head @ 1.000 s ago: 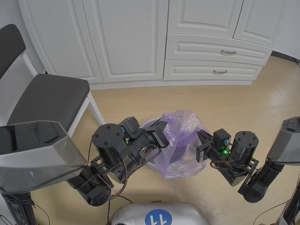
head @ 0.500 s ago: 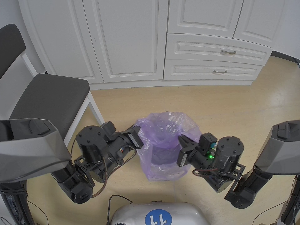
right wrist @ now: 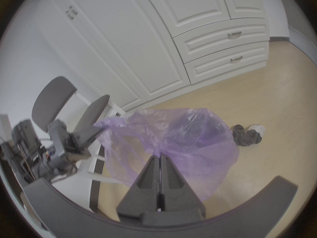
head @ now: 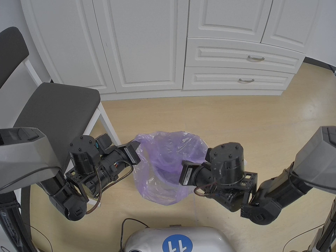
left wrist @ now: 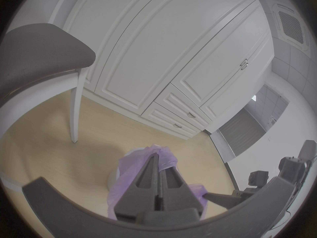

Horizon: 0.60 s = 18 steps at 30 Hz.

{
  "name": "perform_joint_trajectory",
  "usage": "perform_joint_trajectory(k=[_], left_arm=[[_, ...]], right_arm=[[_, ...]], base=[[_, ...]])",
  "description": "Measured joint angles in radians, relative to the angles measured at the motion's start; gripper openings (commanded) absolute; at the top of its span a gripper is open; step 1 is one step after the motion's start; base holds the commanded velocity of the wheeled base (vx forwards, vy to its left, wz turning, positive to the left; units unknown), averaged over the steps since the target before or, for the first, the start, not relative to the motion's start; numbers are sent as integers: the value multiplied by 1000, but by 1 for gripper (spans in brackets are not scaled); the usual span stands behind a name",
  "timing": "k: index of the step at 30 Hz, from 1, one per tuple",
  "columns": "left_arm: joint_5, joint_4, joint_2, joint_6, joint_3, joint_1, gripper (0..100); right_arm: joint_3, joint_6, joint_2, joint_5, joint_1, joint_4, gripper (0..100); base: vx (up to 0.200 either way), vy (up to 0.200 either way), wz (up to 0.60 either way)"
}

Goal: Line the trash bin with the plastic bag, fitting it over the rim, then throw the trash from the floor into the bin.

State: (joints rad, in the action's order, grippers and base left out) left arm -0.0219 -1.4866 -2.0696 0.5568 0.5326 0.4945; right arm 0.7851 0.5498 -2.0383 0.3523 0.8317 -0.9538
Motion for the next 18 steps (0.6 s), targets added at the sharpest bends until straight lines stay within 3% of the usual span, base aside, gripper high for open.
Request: perform_joint_trajectory(k=[8,18], left_arm=[[39,21,-64,36,97,-37,0],[92,26,-194,75,221,-70,0]], right_arm=[[192,83,-49,-25,-106,165,0],[597,319,-169,-72,-193,587,0]], base=[[0,0,0],[0,0,0]])
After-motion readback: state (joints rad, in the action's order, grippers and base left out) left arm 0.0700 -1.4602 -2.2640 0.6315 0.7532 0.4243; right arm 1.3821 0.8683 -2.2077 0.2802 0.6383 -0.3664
